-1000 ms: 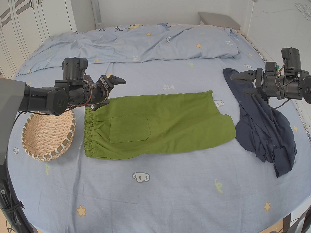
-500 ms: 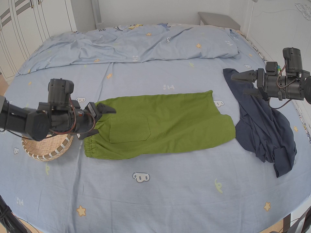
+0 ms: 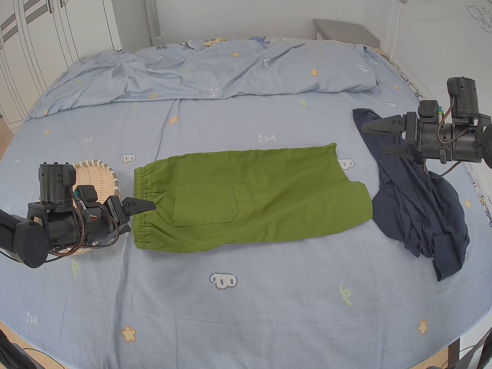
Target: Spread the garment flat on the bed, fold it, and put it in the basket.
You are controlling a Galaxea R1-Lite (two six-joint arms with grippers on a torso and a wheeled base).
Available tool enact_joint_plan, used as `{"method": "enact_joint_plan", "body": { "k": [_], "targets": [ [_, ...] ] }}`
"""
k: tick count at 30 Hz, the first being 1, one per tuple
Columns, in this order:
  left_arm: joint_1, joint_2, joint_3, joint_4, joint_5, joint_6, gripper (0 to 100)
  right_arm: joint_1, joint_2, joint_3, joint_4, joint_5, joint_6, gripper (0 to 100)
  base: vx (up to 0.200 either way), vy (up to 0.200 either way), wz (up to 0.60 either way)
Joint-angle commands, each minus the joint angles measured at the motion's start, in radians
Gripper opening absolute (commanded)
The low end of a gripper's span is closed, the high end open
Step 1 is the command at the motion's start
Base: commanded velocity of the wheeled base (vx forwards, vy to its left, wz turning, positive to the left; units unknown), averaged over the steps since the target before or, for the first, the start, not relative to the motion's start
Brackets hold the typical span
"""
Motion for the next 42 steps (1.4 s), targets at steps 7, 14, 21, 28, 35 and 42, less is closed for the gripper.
{"method": "enact_joint_plan", "body": {
  "k": [7, 14, 21, 28, 35, 42],
  "targets": [
    [0.023, 0.170, -0.043, -0.122, -0.002, 0.012, 100, 0.037, -0.002, 0.012, -0.001, -0.001, -0.002, 100, 0.000, 0.000, 0.00],
    [0.031, 0.241, -0.072, -0.133, 0.007, 0.044, 100, 0.045, 0.002, 0.019, -0.010, -0.001, -0.001, 100, 0.000, 0.000, 0.00],
    [0.039, 0.249, -0.078, -0.136, 0.019, 0.058, 100, 0.049, 0.004, 0.027, -0.018, -0.003, -0.002, 100, 0.000, 0.000, 0.00],
    [0.020, 0.296, -0.075, -0.208, 0.022, 0.059, 100, 0.058, 0.004, 0.032, -0.018, -0.006, -0.004, 100, 0.000, 0.000, 0.00],
    [0.020, 0.321, -0.068, -0.251, 0.039, 0.064, 100, 0.060, 0.005, 0.030, -0.018, -0.006, -0.004, 100, 0.000, 0.000, 0.00],
    [0.020, 0.315, -0.058, -0.254, 0.044, 0.096, 100, 0.060, 0.005, 0.032, -0.018, -0.006, -0.007, 100, 0.000, 0.000, 0.00]
  ]
}}
